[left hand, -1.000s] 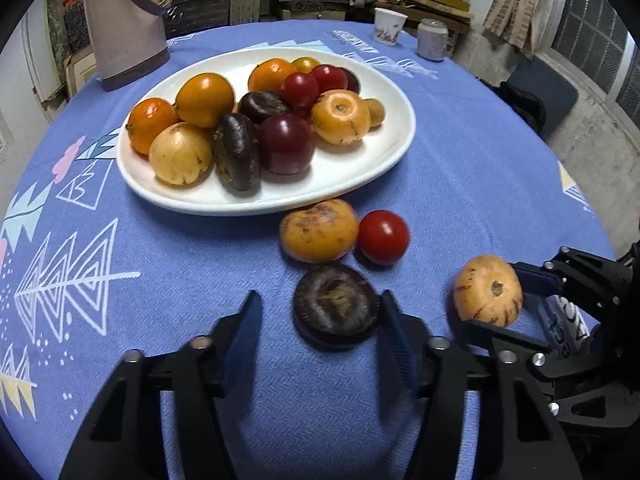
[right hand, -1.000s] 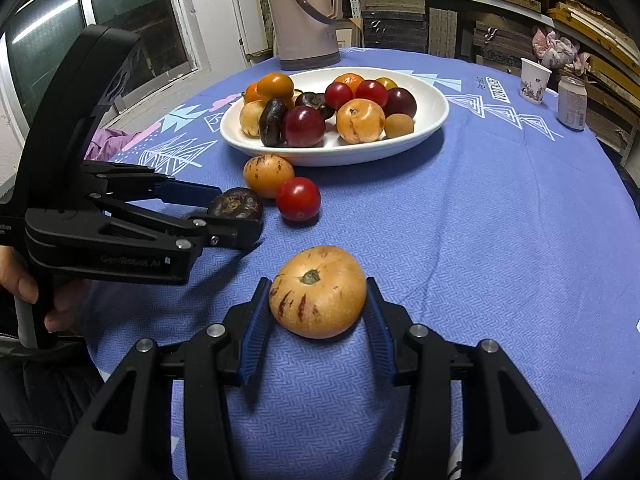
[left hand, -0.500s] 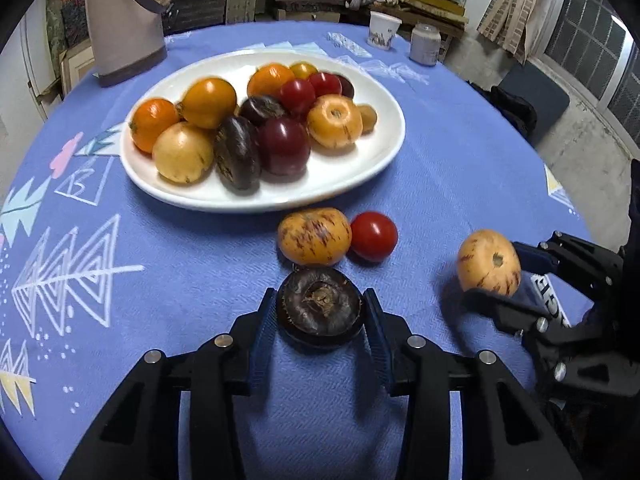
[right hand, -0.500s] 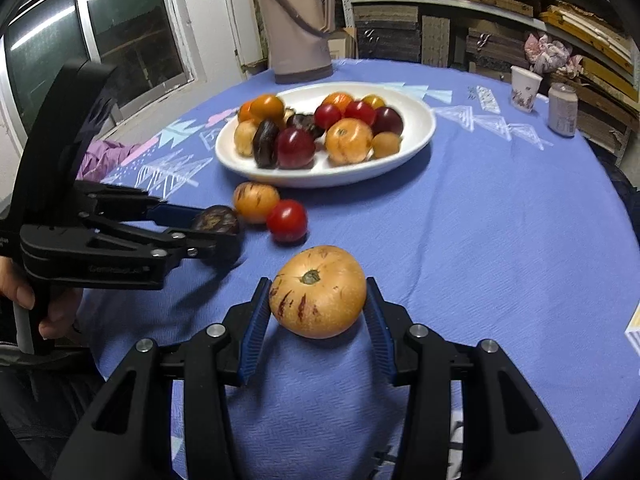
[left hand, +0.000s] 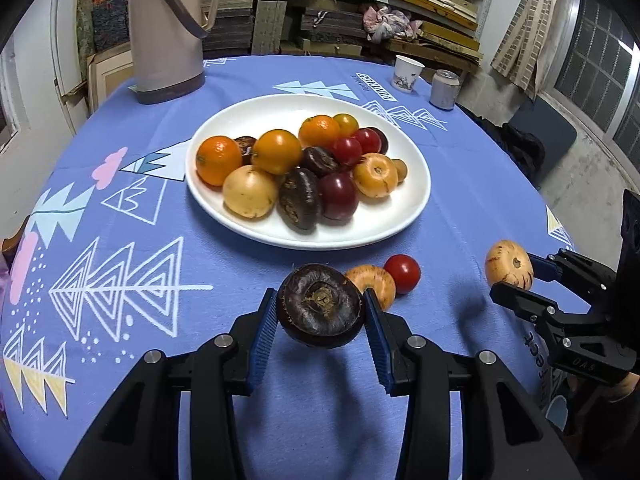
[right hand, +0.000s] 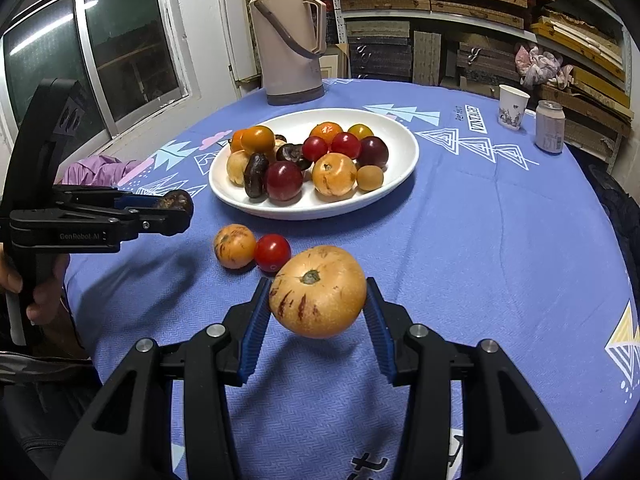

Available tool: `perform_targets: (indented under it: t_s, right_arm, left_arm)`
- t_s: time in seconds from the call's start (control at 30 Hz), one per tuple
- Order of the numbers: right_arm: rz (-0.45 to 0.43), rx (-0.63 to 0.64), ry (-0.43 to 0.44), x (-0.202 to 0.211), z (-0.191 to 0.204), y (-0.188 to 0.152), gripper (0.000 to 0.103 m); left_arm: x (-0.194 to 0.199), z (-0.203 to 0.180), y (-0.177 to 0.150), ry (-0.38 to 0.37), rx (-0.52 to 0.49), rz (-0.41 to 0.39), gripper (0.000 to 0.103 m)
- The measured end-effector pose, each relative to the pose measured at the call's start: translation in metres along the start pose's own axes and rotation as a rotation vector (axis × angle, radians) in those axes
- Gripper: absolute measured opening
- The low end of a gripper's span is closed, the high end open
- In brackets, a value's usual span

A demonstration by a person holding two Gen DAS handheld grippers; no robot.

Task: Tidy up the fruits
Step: 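Carry the pear and mangosteen over the plate and open both tools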

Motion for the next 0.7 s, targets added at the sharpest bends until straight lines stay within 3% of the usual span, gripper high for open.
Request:
perform_targets:
  t_s: [0.27, 0.7]
  right_arm:
    - [-0.012, 0.003, -0.001, -0.001, 0.0, 0.009, 0.045]
    - [-0.083, 0.034, 0.047, -0.012, 0.021, 0.068, 0.045]
  left_arm:
    - [0.005, 0.009, 0.005, 0.014, 0.005, -0.017, 0.043]
    - [0.016, 0.012, 0.039, 0.019, -0.016, -0.081, 0.043]
Point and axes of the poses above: each gripper's, at about its wrist camera, not at the fingertips, and x roughly against the way its jaws point, z to its left, y to its top, the point moved 10 cm from there along -x, roughly the way its jaws point, and after that the axes turned 1 degree about x, right-handed, at the moved point
